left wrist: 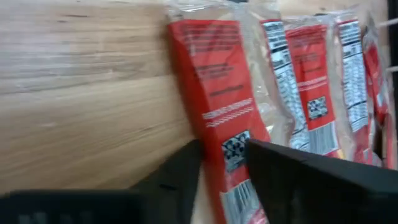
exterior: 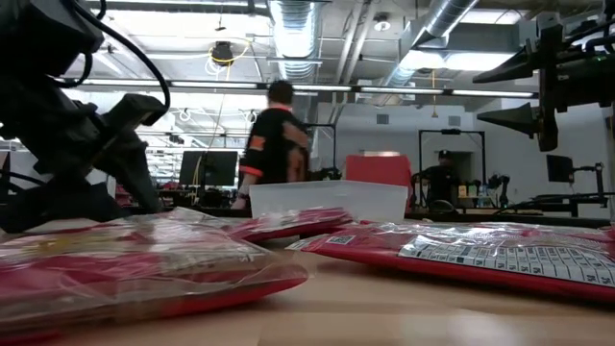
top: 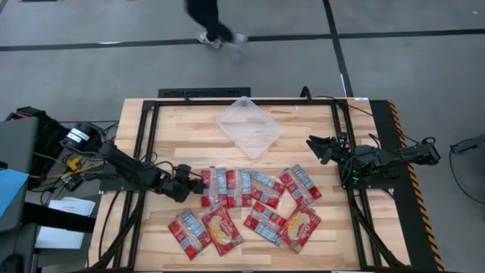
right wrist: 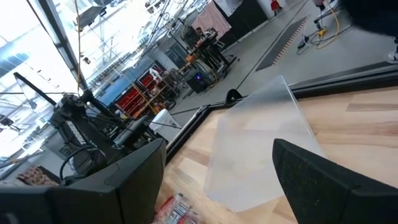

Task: Sort popcorn bags into baskets
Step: Put the red popcorn bag into the white bin

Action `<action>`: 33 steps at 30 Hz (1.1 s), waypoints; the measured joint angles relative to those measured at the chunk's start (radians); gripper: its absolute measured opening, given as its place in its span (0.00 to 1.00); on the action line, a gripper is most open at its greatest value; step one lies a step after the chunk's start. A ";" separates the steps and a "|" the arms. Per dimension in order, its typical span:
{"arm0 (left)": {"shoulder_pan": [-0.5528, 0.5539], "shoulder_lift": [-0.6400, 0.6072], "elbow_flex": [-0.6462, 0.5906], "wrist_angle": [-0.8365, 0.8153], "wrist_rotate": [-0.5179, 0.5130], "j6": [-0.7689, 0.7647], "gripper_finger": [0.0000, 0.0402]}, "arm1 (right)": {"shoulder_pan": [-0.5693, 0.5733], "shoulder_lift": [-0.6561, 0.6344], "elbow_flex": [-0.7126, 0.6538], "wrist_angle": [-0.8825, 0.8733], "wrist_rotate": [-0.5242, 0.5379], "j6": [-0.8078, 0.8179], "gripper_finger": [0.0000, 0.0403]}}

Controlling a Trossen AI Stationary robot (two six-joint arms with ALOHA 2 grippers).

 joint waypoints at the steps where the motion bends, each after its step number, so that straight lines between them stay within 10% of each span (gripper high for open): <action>1: 0.006 0.001 0.000 0.003 0.007 0.010 0.18 | 0.000 0.000 0.000 0.000 0.000 0.000 0.79; 9: 0.068 -0.015 -0.002 0.008 0.048 0.033 0.01 | 0.000 0.000 0.000 -0.001 0.000 0.009 0.79; 24: 0.169 -0.304 0.201 -0.291 -0.056 0.266 0.00 | 0.000 0.000 0.000 -0.018 -0.001 0.024 0.79; 33: 0.216 -0.308 0.214 -0.369 0.077 0.346 0.08 | 0.000 0.002 0.000 -0.015 -0.102 0.110 0.79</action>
